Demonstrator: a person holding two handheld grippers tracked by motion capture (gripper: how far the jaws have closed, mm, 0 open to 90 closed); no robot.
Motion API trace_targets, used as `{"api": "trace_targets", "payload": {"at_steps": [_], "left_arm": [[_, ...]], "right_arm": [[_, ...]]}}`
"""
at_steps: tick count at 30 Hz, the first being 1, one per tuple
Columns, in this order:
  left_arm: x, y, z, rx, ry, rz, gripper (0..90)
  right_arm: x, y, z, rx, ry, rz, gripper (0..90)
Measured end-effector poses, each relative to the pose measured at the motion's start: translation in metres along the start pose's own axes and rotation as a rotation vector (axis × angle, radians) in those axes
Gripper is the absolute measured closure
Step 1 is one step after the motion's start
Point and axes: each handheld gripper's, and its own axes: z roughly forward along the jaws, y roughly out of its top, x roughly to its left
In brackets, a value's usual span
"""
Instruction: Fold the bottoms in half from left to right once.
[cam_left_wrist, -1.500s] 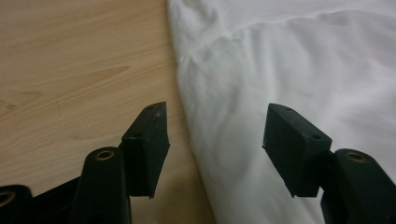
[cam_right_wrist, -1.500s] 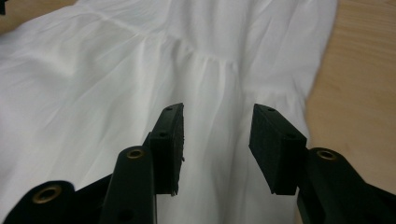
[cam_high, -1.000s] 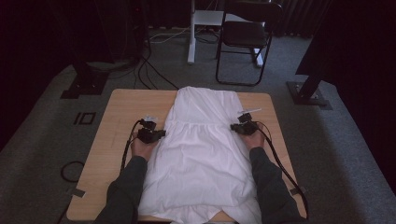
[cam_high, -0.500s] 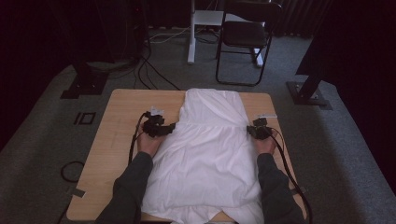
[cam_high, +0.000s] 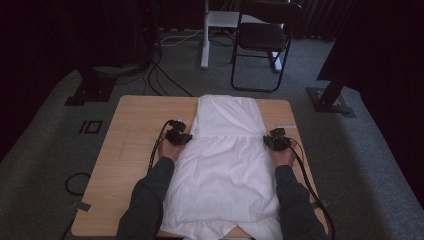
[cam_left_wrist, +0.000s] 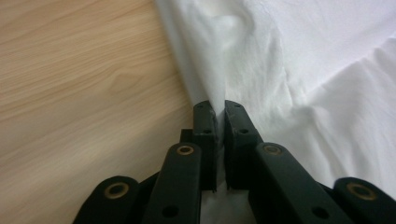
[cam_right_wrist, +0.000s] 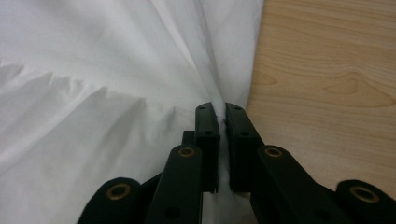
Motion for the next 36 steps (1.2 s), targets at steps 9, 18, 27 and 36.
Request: {"api": "trace_targets", "payload": {"at_steps": [9, 18, 27, 36], "left_arm": [[0.002, -0.066, -0.055, -0.090, 0.000, 0.017, 86.6], [-0.024, -0.138, -0.097, -0.097, -0.030, 0.018, 85.7], [-0.032, -0.138, -0.099, -0.080, 0.020, 0.079, 80.8], [-0.029, -0.140, -0.097, -0.100, 0.008, 0.073, 79.0]], "right_arm": [[0.031, -0.033, -0.034, 0.034, 0.087, -0.108, 85.8], [0.060, -0.089, -0.092, 0.070, 0.177, -0.105, 86.5], [0.063, -0.063, -0.112, -0.037, 0.212, -0.160, 41.3], [0.078, 0.013, -0.039, -0.033, 0.272, -0.172, 53.4]]}}
